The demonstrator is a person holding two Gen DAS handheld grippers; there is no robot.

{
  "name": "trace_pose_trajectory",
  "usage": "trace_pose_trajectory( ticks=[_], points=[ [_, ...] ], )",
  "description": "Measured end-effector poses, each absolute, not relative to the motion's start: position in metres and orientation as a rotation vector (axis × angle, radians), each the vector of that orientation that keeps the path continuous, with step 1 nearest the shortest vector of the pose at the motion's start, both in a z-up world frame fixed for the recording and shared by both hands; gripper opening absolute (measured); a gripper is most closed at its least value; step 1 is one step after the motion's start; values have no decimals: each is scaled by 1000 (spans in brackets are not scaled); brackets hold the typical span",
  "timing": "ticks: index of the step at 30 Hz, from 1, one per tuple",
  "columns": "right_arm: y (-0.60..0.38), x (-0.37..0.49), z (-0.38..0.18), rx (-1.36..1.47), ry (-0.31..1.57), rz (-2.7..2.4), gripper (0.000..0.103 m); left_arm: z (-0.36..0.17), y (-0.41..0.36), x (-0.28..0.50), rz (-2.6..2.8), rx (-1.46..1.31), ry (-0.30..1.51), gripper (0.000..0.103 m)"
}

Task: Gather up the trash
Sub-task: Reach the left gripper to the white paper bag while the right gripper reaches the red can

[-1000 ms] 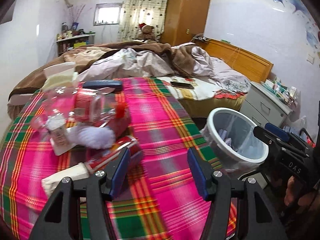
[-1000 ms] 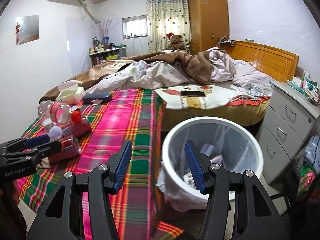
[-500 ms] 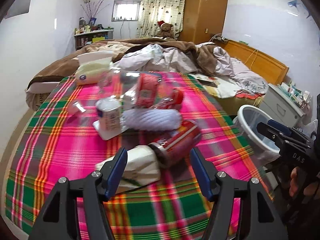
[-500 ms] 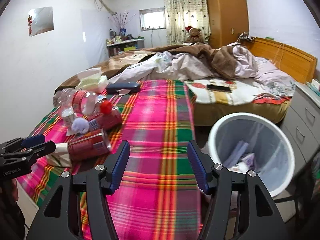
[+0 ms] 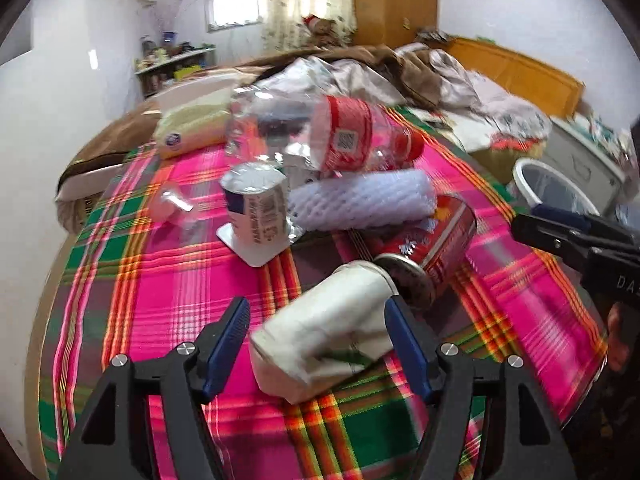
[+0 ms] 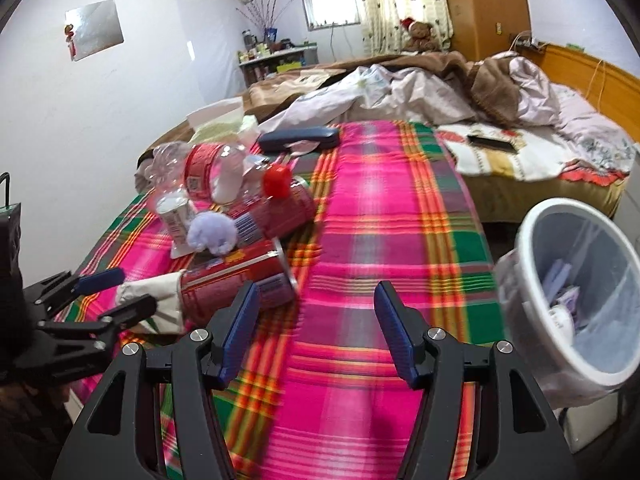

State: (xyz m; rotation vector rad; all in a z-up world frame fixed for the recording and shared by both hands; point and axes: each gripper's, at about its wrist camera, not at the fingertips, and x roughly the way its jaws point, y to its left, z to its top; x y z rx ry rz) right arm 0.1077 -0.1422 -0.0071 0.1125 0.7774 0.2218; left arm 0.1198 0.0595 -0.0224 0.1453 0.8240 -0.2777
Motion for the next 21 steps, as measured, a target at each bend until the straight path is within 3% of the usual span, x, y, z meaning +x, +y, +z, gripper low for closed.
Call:
trace_pose_trajectory(
  ticks=[10,17,21],
  points=[
    [-121,117,-18,139,852,255,61,-40,62,138,-328,161,893,75],
    [-115,123,-19,218,878,269,61,-42,94,141,-267,19,902,61],
    [-112,127,-17,284,889,261,61,-41,110,136,-198,6,889,61]
  ],
)
